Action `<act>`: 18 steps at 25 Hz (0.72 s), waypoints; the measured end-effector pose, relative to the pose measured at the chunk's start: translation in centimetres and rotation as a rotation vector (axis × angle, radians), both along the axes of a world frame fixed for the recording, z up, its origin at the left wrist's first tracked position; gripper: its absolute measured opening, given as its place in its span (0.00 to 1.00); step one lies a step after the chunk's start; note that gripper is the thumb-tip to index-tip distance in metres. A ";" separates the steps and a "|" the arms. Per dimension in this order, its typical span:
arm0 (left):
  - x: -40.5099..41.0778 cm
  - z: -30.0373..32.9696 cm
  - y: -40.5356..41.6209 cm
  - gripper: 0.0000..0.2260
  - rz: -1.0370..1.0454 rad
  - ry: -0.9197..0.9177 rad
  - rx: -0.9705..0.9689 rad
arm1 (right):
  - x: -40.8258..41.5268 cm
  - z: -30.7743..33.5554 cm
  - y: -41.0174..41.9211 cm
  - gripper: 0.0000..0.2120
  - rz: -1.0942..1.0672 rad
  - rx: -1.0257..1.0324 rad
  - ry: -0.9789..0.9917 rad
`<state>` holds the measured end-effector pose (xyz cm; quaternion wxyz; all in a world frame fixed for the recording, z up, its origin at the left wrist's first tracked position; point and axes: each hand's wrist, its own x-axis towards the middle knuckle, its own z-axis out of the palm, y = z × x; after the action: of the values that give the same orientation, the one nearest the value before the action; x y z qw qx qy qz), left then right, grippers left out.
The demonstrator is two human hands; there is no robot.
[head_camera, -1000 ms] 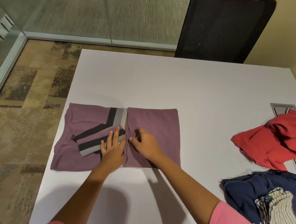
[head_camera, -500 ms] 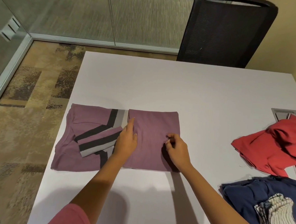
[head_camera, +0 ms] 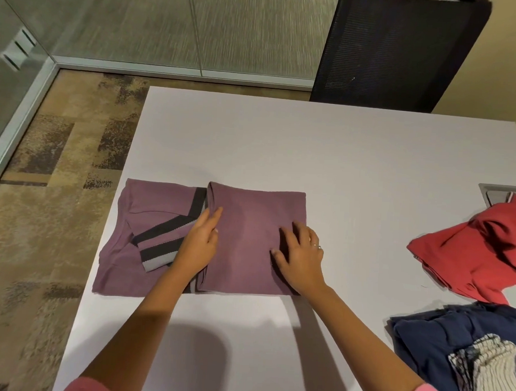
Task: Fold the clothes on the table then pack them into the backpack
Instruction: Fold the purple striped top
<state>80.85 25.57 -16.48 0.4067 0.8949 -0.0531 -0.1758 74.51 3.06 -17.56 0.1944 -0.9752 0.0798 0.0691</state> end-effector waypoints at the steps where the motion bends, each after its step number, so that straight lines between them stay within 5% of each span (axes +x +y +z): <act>1: 0.0 -0.8 0.6 0.22 -0.013 0.031 0.023 | 0.0 -0.3 0.2 0.30 0.037 -0.066 0.139; 4: 0.2 -2.3 1.6 0.23 -0.079 0.098 0.088 | -0.3 -1.0 0.5 0.36 0.093 -0.145 0.375; 7: 0.3 -2.3 1.3 0.23 -0.070 0.097 0.118 | -0.3 -1.0 0.5 0.32 0.029 -0.063 0.284; 11: -1.0 -1.9 0.9 0.21 0.067 -0.179 0.385 | 0.1 -0.1 -0.4 0.26 -0.355 0.396 -0.062; 15: -2.9 -2.3 0.9 0.23 -0.030 -0.310 0.558 | 0.8 1.0 -2.0 0.26 -0.637 0.646 0.122; 18: -4.4 -3.3 0.9 0.30 -0.183 -0.241 0.619 | 0.8 1.0 -2.9 0.11 -0.599 0.721 0.188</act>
<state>76.48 26.51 -19.82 0.0894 0.9817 -0.1250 -0.1125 75.30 0.20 -16.55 0.5237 -0.7692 0.3456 0.1213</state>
